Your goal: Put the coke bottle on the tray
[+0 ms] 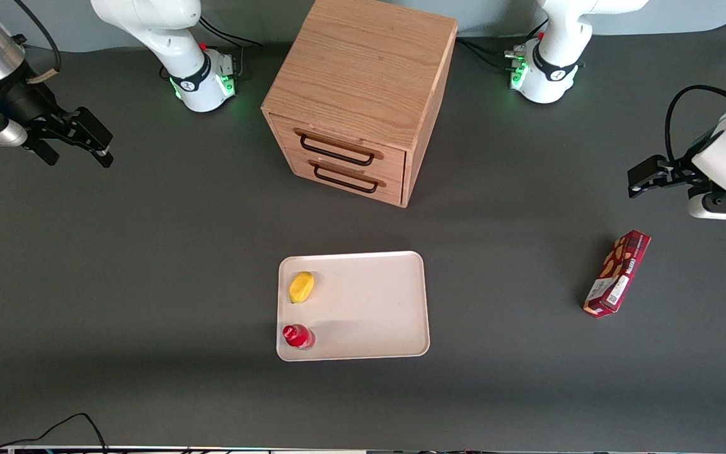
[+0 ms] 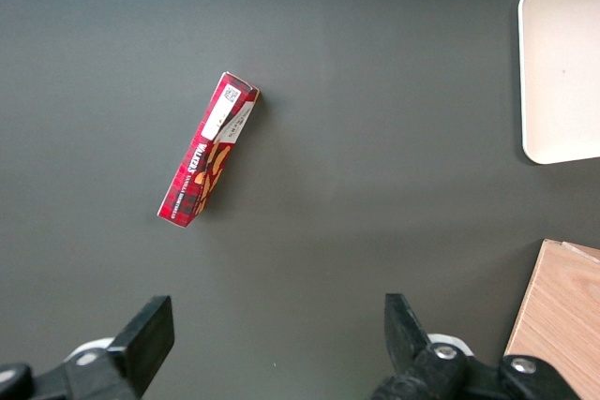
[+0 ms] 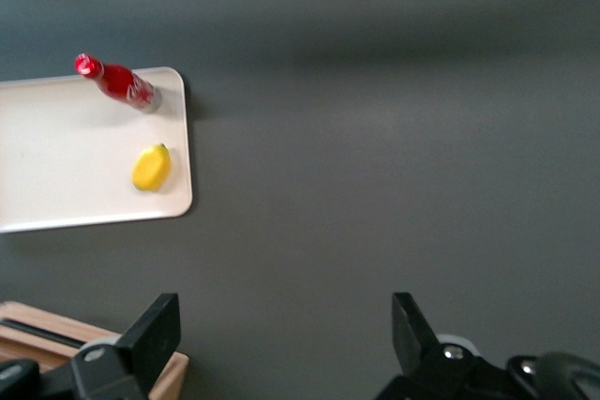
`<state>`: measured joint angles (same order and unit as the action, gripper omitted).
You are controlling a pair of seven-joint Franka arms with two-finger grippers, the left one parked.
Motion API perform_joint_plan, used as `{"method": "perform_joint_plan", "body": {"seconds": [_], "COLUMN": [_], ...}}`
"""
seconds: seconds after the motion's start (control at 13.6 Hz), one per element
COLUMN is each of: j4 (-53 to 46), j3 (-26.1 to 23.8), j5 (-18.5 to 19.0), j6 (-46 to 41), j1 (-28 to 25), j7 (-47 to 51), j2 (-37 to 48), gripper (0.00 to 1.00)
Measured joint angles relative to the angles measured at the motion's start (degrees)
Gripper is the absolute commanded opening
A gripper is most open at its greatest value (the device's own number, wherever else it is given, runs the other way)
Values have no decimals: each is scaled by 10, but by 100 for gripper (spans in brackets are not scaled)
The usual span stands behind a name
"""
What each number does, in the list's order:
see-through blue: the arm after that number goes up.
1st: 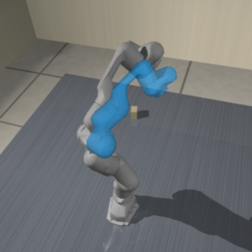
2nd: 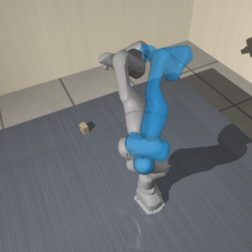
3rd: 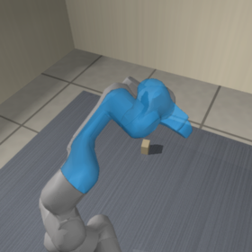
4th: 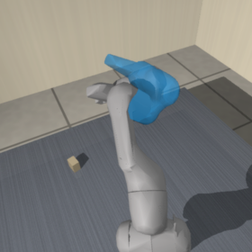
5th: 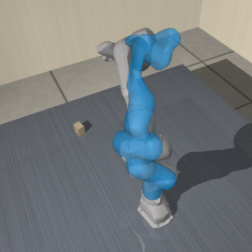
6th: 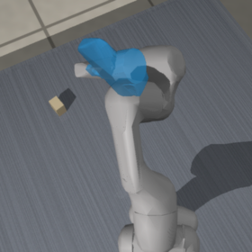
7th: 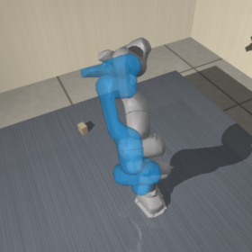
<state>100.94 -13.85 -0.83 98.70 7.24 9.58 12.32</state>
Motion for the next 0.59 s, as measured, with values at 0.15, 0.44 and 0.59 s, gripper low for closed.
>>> {"method": "perform_joint_plan", "body": {"seconds": [0.15,0.44,0.59], "j4": [-31,-65,-76], "j3": [1,1,1], "j5": [0,-4,-5], "j6": [-13,-21,-21], "j1": [9,16,16], "j7": [-20,29,59], "j2": [-24,-54,-59], "gripper": [100,100,100]}}
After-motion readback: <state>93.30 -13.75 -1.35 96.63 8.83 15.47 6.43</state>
